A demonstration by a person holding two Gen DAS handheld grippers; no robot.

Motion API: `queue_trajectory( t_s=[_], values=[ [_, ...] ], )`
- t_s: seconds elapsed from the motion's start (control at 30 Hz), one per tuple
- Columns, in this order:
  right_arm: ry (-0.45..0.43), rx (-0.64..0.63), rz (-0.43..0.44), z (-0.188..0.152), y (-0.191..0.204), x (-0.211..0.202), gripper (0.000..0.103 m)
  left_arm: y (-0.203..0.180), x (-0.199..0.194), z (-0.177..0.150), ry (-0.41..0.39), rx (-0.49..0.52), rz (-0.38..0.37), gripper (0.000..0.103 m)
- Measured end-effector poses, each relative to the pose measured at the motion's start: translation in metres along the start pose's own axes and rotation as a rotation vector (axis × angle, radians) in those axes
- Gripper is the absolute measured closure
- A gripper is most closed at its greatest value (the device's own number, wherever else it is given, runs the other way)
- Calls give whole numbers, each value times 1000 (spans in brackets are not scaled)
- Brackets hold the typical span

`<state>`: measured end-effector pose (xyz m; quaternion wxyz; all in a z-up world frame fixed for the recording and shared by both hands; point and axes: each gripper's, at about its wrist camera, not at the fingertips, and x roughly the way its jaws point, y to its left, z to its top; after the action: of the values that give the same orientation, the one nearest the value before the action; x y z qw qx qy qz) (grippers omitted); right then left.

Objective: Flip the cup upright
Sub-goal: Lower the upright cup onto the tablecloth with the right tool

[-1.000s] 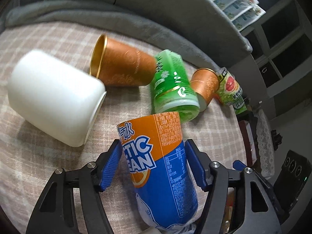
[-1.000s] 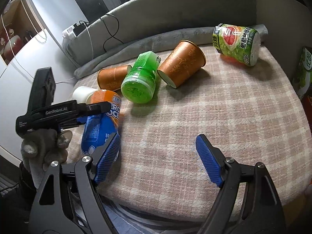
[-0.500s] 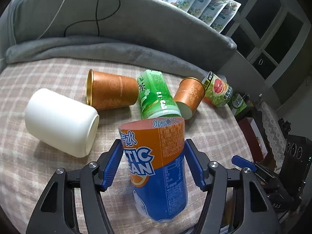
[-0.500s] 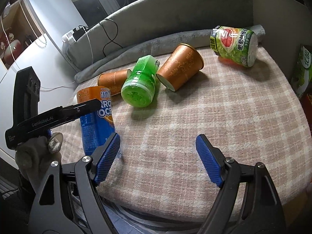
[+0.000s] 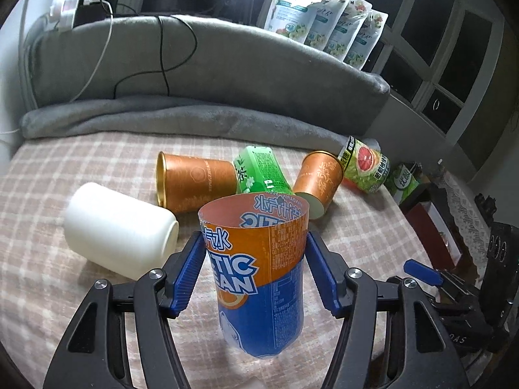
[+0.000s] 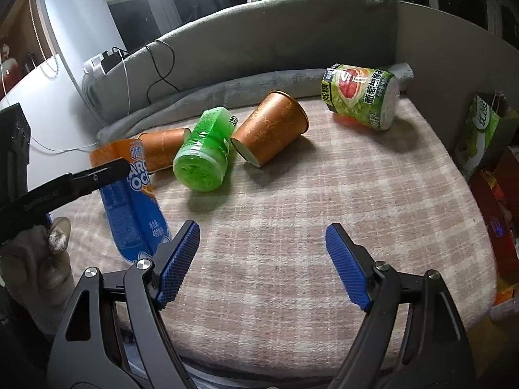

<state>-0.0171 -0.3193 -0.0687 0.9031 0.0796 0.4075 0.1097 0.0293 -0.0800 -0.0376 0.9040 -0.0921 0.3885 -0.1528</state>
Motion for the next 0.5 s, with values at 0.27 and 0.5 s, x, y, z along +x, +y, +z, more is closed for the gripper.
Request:
queue_trajectory(
  t_s=[0.27, 0.5],
  values=[
    [-20, -11, -28, -2, 0, -2, 20, -9, -5, -3, -77, 81, 74, 41],
    [-15, -9, -24, -3, 0, 0, 20, -14, -4, -3, -111, 124, 112, 41]
  ],
)
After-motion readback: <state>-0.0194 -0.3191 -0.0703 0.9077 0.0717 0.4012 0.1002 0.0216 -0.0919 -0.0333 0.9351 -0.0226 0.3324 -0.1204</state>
